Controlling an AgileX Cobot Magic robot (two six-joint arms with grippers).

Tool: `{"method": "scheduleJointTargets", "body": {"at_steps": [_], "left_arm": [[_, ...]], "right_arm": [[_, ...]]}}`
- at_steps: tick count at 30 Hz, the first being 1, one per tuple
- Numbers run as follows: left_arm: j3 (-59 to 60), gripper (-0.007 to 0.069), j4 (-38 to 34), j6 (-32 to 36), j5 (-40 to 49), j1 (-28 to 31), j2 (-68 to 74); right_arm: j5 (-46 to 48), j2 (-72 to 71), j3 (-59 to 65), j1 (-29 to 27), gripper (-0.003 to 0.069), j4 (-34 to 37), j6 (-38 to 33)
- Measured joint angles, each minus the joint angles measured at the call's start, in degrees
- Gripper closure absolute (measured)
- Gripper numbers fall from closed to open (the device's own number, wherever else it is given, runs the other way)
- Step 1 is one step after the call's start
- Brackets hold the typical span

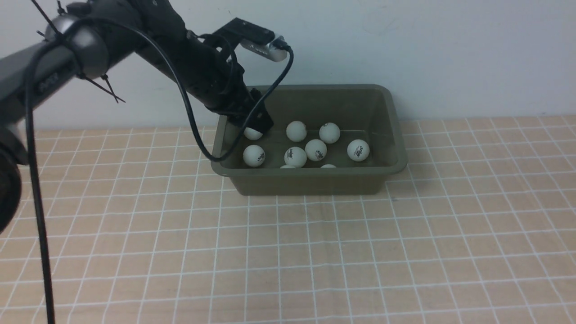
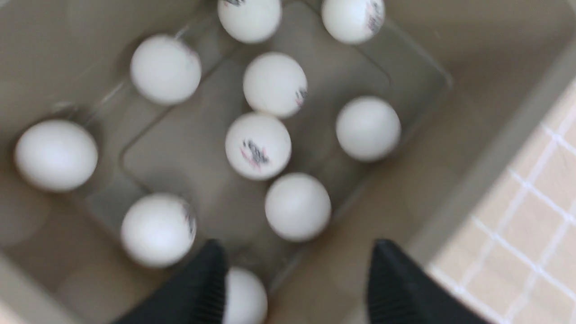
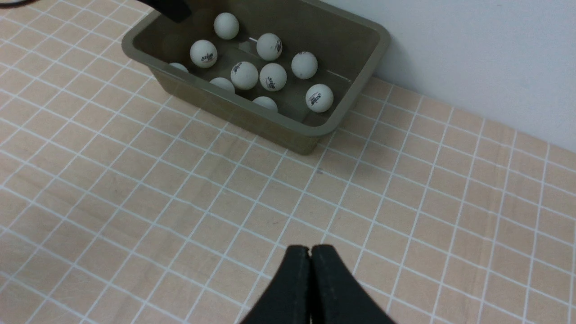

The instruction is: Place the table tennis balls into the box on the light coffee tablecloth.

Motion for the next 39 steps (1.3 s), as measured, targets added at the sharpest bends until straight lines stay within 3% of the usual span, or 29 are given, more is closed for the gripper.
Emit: {"method": "scheduleJointTargets", "body": {"at_steps": [1,4,8,13,18,29,39], "left_arm": [[0.0,0.0463,1.7,-1.3,2.0,0.0,-1.3],[0.3,0.0624,3.8,-3.0,5.1,0.0,-4.0],[1.9,0.0691,3.7,-3.7,8.3,0.0,-9.2],[7.1,0.0693,1.5,-3.7,7.0,0.0,-17.3],[17.1,0.0693,-0.4,-1.9,1.8,0.0,-27.2],[51.7,0.0693,-2.3,-0.5,-10.6,0.0,-52.4],[56.1,0.0693,-6.1,-0.1,-9.3,0.0,-60.6]], "right_arm": [[-1.8,-0.3,0.9,0.0,0.0677,-0.6,0.0],[-7.0,-1.9,4.3,0.0,0.0677,-2.2,0.0],[-16.9,-7.1,12.8,0.0,0.0677,-3.9,0.0],[-24.3,-12.9,23.3,0.0,0.0677,-4.3,2.9],[-25.9,-16.2,28.9,0.0,0.0677,-6.4,6.8],[-26.1,-18.1,29.5,0.0,0.0677,-15.8,10.7],[-26.1,-18.1,29.5,0.0,0.0677,-16.2,10.8]]}}
